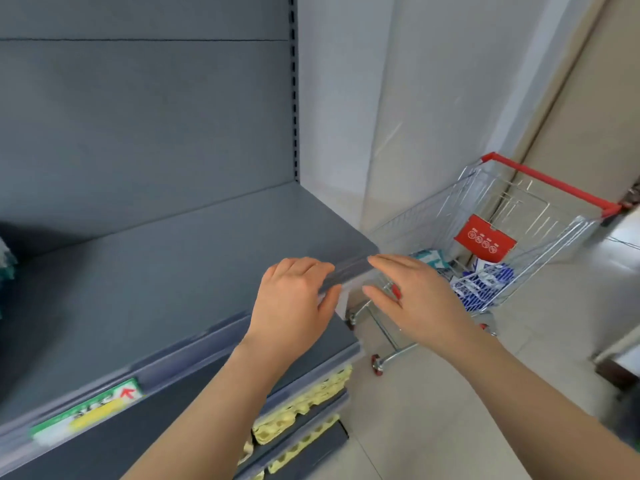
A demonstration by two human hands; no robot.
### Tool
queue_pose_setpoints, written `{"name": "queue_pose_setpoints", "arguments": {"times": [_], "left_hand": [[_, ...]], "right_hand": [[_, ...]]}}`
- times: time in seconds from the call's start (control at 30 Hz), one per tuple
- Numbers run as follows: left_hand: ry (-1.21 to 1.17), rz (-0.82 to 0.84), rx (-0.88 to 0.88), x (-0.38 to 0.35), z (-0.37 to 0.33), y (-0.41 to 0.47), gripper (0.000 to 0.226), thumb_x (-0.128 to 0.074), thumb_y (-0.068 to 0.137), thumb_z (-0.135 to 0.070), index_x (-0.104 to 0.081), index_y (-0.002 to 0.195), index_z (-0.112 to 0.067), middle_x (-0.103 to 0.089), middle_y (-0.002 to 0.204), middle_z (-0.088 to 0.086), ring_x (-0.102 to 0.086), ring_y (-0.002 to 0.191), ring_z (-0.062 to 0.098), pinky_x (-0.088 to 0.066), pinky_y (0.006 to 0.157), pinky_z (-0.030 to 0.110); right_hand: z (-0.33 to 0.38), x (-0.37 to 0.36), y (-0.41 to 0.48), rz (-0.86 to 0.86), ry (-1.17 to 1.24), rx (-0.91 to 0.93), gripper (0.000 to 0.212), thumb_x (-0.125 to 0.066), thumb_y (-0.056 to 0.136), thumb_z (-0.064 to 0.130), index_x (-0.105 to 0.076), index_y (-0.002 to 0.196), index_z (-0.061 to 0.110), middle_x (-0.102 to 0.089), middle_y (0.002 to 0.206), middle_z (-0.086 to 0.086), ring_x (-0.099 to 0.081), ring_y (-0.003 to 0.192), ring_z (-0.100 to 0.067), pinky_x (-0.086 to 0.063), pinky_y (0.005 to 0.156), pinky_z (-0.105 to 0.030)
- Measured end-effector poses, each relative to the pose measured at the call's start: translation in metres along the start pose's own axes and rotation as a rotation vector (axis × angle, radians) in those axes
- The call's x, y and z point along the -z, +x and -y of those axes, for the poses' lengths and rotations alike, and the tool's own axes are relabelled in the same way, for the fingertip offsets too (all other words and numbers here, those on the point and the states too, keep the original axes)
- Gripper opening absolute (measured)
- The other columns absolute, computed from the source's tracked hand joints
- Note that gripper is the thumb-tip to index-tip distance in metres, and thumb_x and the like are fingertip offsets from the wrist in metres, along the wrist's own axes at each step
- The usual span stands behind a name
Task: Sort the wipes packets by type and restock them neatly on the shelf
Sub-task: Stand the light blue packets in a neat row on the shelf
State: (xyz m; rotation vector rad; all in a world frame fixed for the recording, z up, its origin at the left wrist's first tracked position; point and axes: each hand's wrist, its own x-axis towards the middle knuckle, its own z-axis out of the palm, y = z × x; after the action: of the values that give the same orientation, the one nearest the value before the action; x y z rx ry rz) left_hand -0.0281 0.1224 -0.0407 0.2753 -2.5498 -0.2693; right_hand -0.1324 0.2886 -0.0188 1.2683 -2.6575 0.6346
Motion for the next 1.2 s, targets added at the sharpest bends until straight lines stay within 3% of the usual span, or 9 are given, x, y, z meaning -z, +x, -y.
{"name": "queue_pose_setpoints", "arguments": {"times": [0.13,0.3,0.43,0.6,0.8,1.0,1.2], "left_hand": [[-0.029,0.056,-0.011,-0.062,-0.062,0.049,0.024,-0.058,0.081,-0.033,-0.073,0.092,-0.018,-0.072,0.086,-0.001,-0.068,0.082,0.026,-0.052,0.076,0.037],[-0.048,0.129,-0.027,-0.132,-0.121,0.111,0.027,-0.059,0.081,-0.034,-0.074,0.097,-0.018,-0.074,0.09,0.0,-0.068,0.082,0.026,-0.052,0.078,0.038],[-0.075,0.152,-0.051,-0.194,-0.154,0.165,0.035,-0.051,0.082,-0.04,-0.074,0.096,-0.018,-0.073,0.088,0.001,-0.068,0.081,0.027,-0.052,0.076,0.035],[-0.098,0.207,-0.051,-0.276,-0.174,0.245,0.034,-0.053,0.084,-0.037,-0.072,0.101,-0.014,-0.072,0.092,0.005,-0.066,0.082,0.03,-0.053,0.076,0.04],[-0.037,0.354,-0.032,-0.367,-0.188,0.35,0.04,-0.041,0.098,-0.044,-0.055,0.13,-0.027,-0.062,0.123,-0.006,-0.055,0.109,0.016,-0.04,0.092,0.033],[-0.007,0.49,0.06,-0.462,-0.192,0.428,0.041,-0.04,0.098,-0.045,-0.05,0.134,-0.028,-0.06,0.126,-0.008,-0.054,0.111,0.015,-0.041,0.094,0.033],[-0.014,0.56,0.241,-0.573,-0.194,0.477,0.041,-0.042,0.098,-0.041,-0.048,0.136,-0.026,-0.061,0.121,-0.004,-0.054,0.106,0.017,-0.046,0.089,0.034]], "right_hand": [[-0.095,0.024,0.005,0.033,-0.023,-0.083,0.042,-0.063,0.086,0.032,-0.063,0.12,0.007,-0.067,0.118,-0.01,-0.061,0.109,-0.03,-0.048,0.094,-0.039],[-0.197,0.038,0.021,0.074,-0.06,-0.135,0.048,-0.056,0.093,0.034,-0.052,0.135,0.012,-0.055,0.136,-0.005,-0.049,0.126,-0.022,-0.036,0.106,-0.033],[-0.273,0.037,0.047,0.088,-0.05,-0.221,0.045,-0.053,0.094,0.036,-0.052,0.135,0.015,-0.057,0.134,-0.003,-0.05,0.124,-0.019,-0.037,0.102,-0.031],[-0.373,0.03,0.103,0.123,-0.109,-0.267,0.048,-0.047,0.095,0.043,-0.049,0.138,0.021,-0.055,0.136,0.002,-0.048,0.124,-0.016,-0.037,0.101,-0.028],[-0.487,0.019,0.179,0.209,-0.096,-0.348,0.043,-0.044,0.097,0.042,-0.046,0.137,0.026,-0.056,0.135,0.002,-0.051,0.12,-0.016,-0.045,0.088,-0.023],[-0.593,-0.004,0.24,0.314,-0.11,-0.385,0.039,-0.043,0.098,0.041,-0.05,0.132,0.023,-0.059,0.126,-0.004,-0.056,0.109,-0.02,-0.047,0.089,-0.03],[-0.709,-0.055,0.295,0.447,-0.012,-0.328,0.044,-0.044,0.098,0.039,-0.047,0.137,0.019,-0.056,0.133,-0.006,-0.051,0.119,-0.023,-0.038,0.1,-0.033]]}}
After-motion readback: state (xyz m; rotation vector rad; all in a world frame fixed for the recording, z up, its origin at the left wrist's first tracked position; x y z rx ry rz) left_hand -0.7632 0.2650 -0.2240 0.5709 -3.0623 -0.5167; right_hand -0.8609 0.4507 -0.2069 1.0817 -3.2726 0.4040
